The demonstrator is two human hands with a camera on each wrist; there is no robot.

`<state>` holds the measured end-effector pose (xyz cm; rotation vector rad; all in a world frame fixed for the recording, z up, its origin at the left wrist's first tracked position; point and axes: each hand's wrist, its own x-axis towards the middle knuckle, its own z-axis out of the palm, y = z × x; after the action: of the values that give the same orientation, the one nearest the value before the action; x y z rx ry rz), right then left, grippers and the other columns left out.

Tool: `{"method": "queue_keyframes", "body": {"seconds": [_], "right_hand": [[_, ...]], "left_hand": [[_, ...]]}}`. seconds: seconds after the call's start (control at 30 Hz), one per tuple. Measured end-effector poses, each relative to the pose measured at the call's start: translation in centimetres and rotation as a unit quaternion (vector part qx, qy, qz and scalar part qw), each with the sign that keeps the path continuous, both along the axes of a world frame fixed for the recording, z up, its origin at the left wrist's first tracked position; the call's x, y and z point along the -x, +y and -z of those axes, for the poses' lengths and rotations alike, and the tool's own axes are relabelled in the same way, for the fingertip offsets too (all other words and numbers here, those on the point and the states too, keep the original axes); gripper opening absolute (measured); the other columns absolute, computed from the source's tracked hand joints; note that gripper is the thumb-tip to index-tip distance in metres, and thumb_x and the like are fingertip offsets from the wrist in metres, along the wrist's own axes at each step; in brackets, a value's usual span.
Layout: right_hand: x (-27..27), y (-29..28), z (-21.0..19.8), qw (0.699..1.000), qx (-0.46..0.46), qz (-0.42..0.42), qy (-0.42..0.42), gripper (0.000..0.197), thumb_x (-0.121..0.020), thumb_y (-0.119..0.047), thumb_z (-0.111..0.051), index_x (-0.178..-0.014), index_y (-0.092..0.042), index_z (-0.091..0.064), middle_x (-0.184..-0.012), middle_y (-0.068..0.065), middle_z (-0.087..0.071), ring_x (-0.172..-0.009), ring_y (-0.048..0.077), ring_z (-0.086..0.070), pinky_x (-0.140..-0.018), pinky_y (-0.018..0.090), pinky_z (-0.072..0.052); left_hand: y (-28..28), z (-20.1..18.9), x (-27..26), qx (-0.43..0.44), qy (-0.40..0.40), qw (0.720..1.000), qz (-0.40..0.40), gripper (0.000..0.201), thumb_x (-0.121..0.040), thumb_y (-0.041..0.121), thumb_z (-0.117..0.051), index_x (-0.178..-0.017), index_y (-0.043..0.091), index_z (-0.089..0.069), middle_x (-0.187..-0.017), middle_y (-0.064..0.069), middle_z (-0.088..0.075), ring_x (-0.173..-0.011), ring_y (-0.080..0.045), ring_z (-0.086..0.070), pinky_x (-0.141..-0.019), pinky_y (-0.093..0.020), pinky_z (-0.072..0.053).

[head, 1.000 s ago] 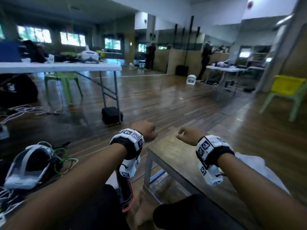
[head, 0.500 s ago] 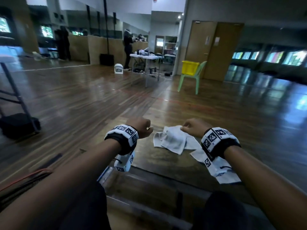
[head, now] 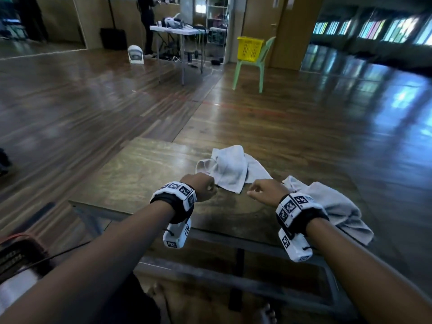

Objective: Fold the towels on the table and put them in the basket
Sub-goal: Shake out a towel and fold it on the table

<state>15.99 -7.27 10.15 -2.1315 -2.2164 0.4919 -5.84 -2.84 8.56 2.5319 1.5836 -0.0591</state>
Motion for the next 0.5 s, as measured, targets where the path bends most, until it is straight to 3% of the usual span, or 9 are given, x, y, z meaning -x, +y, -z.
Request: {"method": "queue_keyframes", "body": {"seconds": [0.1,0.27,0.4,0.5], "right_hand": [[0.1,2.3,3.7,1.000,0.019,-0.008,-0.011,0.028,-0.087,-0.040,-0.051,-0.101,-0.021,-0.066,-0.106,0.000,-0.068,-0.102,0.022,-0.061,-0.088,0.037,-0.048],[-0.1,5.3,8.1,0.999,0.032,-0.027,-0.023,0.037,-0.090,-0.032,-0.048,-0.125,-0.020,-0.052,-0.129,0.003,-0.057,-0.120,0.025,-0.051,-0.094,0.041,-0.044],[-0.2,6.6,9.9,0.998,0.012,-0.046,-0.047,0.040,-0.092,-0.025,-0.043,-0.131,-0.018,-0.043,-0.137,0.005,-0.046,-0.128,0.025,-0.040,-0.098,0.045,-0.039],[-0.2,6.8,10.6,0.996,0.009,-0.049,-0.080,0.046,-0.094,-0.023,-0.039,-0.139,-0.021,-0.034,-0.148,0.001,-0.033,-0.136,0.022,-0.029,-0.104,0.045,-0.031]], "left_hand": [[2.0,3.3,-1.1,0.019,-0.005,0.999,0.027,0.030,-0.092,0.037,-0.044,-0.108,0.015,-0.058,-0.114,-0.006,-0.060,-0.101,-0.026,-0.057,-0.083,-0.037,-0.044],[4.0,6.8,-3.4,0.024,-0.023,0.998,0.052,0.029,-0.092,0.029,-0.047,-0.111,0.011,-0.058,-0.119,-0.009,-0.059,-0.110,-0.029,-0.055,-0.092,-0.039,-0.043],[5.1,8.5,-4.9,0.030,-0.057,0.995,0.070,0.041,-0.092,0.030,-0.047,-0.130,0.015,-0.046,-0.138,-0.006,-0.045,-0.127,-0.023,-0.043,-0.101,-0.037,-0.034],[5.5,9.3,-5.2,0.024,-0.029,0.997,0.073,0.049,-0.093,0.034,-0.046,-0.138,0.019,-0.037,-0.147,0.000,-0.036,-0.136,-0.016,-0.031,-0.109,-0.039,-0.025]]}}
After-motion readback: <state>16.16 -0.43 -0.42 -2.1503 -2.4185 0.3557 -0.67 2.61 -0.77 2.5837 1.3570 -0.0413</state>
